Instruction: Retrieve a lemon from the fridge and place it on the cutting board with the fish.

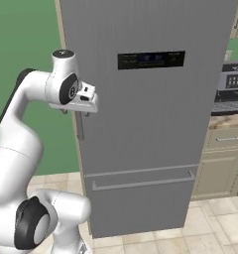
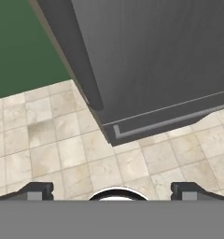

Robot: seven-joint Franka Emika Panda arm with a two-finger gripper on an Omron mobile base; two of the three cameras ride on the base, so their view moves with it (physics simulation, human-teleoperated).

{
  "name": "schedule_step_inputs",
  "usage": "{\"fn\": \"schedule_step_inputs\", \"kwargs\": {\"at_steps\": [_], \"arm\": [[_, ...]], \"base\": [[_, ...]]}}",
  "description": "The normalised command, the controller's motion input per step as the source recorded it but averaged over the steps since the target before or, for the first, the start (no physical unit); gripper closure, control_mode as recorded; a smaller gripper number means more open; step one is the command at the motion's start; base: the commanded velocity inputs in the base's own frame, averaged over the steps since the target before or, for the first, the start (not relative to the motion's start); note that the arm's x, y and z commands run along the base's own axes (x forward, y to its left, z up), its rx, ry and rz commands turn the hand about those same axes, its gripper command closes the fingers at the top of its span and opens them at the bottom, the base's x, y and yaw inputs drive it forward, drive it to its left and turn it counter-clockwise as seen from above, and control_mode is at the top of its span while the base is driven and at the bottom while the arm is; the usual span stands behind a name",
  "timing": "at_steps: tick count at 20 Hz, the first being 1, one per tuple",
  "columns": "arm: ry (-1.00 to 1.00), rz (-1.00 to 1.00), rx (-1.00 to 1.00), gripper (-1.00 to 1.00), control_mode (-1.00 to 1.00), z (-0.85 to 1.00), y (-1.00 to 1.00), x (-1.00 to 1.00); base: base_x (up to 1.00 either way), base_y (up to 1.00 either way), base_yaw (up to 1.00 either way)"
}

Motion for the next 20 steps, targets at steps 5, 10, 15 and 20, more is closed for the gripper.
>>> {"fn": "schedule_step_inputs", "kwargs": {"at_steps": [5,10,15,20], "arm": [[-0.28,0.24,0.0,-1.0,-1.0,0.0,0.01,0.42],[-0.25,0.22,0.0,-1.0,-1.0,0.0,0.0,0.43],[0.0,0.03,0.0,-1.0,-1.0,0.0,0.17,0.14],[0.0,-0.01,0.0,-1.0,-1.0,0.0,0.45,0.07]], "base": [[0.0,0.0,0.0],[0.0,0.0,0.0],[0.0,0.0,0.0],[0.0,0.0,0.0]]}}
